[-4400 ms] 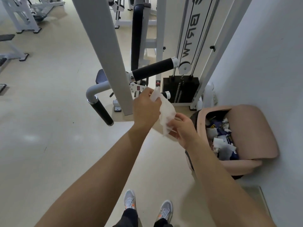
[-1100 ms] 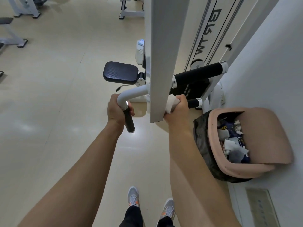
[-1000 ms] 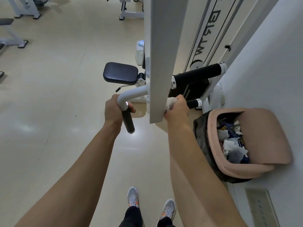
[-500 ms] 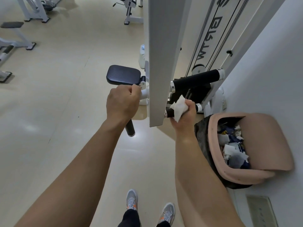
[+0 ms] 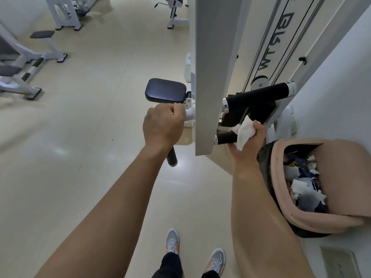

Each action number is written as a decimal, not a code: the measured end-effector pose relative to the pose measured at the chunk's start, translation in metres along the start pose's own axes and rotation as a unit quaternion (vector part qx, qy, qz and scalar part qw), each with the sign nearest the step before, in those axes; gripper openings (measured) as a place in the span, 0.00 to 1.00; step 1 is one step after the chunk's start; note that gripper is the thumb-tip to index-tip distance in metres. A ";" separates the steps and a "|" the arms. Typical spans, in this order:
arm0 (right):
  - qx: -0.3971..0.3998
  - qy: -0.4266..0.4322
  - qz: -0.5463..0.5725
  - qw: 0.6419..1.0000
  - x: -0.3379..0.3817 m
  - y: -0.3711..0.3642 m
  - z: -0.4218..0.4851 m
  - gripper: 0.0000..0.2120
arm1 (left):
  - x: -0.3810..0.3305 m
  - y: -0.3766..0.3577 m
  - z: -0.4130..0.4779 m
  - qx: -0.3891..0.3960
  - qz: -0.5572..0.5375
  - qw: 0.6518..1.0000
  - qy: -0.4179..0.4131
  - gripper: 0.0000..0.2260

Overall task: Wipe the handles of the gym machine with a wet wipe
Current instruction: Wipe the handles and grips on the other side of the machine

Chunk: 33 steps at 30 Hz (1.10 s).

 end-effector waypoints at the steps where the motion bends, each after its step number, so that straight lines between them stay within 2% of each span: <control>1: -0.002 -0.008 -0.003 1.000 0.001 -0.004 -0.004 0.06 | 0.000 0.000 0.000 -0.002 0.000 1.000 0.000 0.18; 2: -0.013 -0.036 -0.008 0.999 -0.003 -0.010 -0.010 0.07 | 0.001 0.000 0.000 -0.003 0.000 1.000 -0.001 0.18; 4: -0.101 -0.107 0.006 0.989 -0.005 -0.009 -0.018 0.06 | 0.002 0.000 0.000 -0.003 0.007 1.000 -0.002 0.17; 5: -0.151 -0.124 -0.011 0.981 -0.002 -0.007 -0.025 0.05 | 0.003 0.000 0.000 -0.002 0.010 1.000 -0.002 0.17; 6: -0.170 -0.125 -0.063 0.975 -0.005 -0.005 -0.025 0.08 | 0.004 0.000 0.000 -0.002 0.012 1.000 -0.002 0.17; 7: -0.145 -0.134 -0.099 0.975 -0.008 -0.013 -0.027 0.13 | 0.004 0.001 -0.001 -0.003 0.013 1.000 -0.002 0.17; 9: -0.127 -0.179 -0.075 0.973 -0.017 -0.024 -0.030 0.17 | 0.003 0.002 -0.003 -0.006 0.013 1.000 -0.004 0.17; 11: -0.144 -0.167 -0.045 0.974 -0.021 -0.015 -0.029 0.12 | 0.002 0.002 -0.001 -0.009 0.013 1.000 -0.006 0.18; 12: -0.104 -0.197 0.042 0.974 -0.028 -0.018 -0.028 0.09 | 0.002 0.000 0.000 -0.009 0.012 1.000 -0.006 0.19; 14: 0.008 -0.188 0.154 0.970 -0.037 -0.022 -0.028 0.10 | 0.003 -0.002 0.002 -0.010 0.014 1.000 -0.007 0.20; 16: 0.042 -0.176 0.178 0.967 -0.043 -0.017 -0.023 0.10 | 0.003 -0.003 0.001 -0.016 0.014 1.000 -0.010 0.19; 18: 0.036 -0.177 0.151 0.972 -0.043 -0.023 -0.022 0.15 | 0.003 -0.003 0.002 -0.017 0.015 1.000 -0.013 0.19; 20: -0.027 -0.178 0.107 0.978 -0.044 -0.029 -0.026 0.19 | 0.001 -0.003 0.003 -0.013 0.015 1.000 -0.016 0.18; 22: -0.145 -0.176 0.037 0.973 -0.046 -0.027 -0.035 0.10 | -0.001 -0.002 0.005 -0.013 0.015 1.000 -0.018 0.18; 23: -0.189 -0.170 -0.022 0.967 -0.042 -0.028 -0.040 0.10 | -0.001 -0.001 0.004 -0.015 0.015 1.000 -0.018 0.18; 27: -0.227 -0.185 -0.032 0.956 -0.041 -0.031 -0.044 0.12 | -0.001 -0.002 0.003 -0.015 0.018 0.999 -0.022 0.20; 29: -0.186 -0.173 -0.032 0.967 -0.044 -0.027 -0.040 0.07 | -0.001 -0.001 0.004 -0.011 0.018 1.000 -0.020 0.19; 30: -0.132 -0.164 -0.008 0.978 -0.041 -0.032 -0.043 0.05 | -0.002 -0.001 0.005 -0.010 0.013 1.000 -0.020 0.19; 31: -0.062 -0.173 0.003 0.983 -0.043 -0.037 -0.041 0.07 | -0.002 0.000 0.006 -0.009 0.008 1.000 -0.020 0.18; 33: 0.055 -0.221 0.031 0.973 -0.052 -0.042 -0.041 0.07 | -0.002 -0.001 0.006 -0.005 0.002 1.000 -0.020 0.18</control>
Point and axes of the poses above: each hand's wrist, its own z-axis towards the middle knuckle, its own y-axis out of the back of the hand, x = y × z, the point moved 7 cm from there along z, towards the middle knuckle, and after that the axes turned 11 degrees about z, right-handed, at the moved point
